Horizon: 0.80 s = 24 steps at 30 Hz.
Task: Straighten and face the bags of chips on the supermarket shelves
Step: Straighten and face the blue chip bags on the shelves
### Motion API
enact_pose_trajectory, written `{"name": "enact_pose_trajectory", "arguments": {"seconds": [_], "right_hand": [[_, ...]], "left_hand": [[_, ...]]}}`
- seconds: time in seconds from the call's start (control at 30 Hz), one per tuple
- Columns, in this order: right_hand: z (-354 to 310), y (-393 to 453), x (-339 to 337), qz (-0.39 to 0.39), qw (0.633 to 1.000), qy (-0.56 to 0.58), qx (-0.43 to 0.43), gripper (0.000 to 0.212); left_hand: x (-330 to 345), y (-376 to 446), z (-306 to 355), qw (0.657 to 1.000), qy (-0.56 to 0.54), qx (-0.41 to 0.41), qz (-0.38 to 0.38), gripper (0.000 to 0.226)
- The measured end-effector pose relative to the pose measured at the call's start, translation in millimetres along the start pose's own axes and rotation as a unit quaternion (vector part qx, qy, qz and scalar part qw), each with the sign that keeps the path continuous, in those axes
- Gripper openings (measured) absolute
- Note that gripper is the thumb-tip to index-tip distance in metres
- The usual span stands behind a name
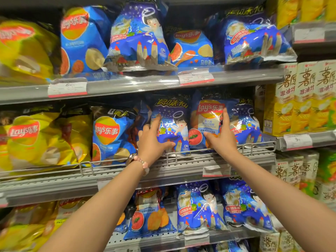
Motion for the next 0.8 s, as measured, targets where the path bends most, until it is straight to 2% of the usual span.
{"name": "enact_pose_trajectory", "arguments": {"seconds": [0.1, 0.27, 0.57, 0.63, 0.8], "right_hand": [[2.0, -0.4, -2.3, 0.024, 0.999, 0.033, -0.007, 0.096], [2.6, -1.3, -2.9, 0.019, 0.997, 0.069, -0.029, 0.096], [-16.3, 12.8, -19.2, 0.02, 0.995, 0.09, -0.048, 0.094], [-22.2, 15.0, -26.1, 0.022, 0.995, 0.077, -0.055, 0.094], [-29.1, 16.9, -39.8, 0.015, 0.997, 0.047, -0.057, 0.093]], "left_hand": [[-7.5, -4.6, 5.2, 0.998, 0.033, 0.021, 0.04, 0.095], [-19.5, -2.0, 7.7, 0.996, 0.056, 0.032, 0.063, 0.082], [-30.0, 17.5, -0.2, 0.998, 0.038, 0.026, 0.043, 0.083], [-32.6, 23.6, -2.3, 0.999, 0.002, 0.027, 0.042, 0.083], [-36.1, 32.7, 0.4, 0.977, -0.215, -0.003, -0.01, 0.081]]}}
Point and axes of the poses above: each hand's wrist, its own y-axis towards the middle knuckle, its own x-axis out of the palm, z = x × y, the point moved 5 cm from there along y, towards the middle knuckle, and after that the axes turned 12 degrees about y, right-handed, at the moved point
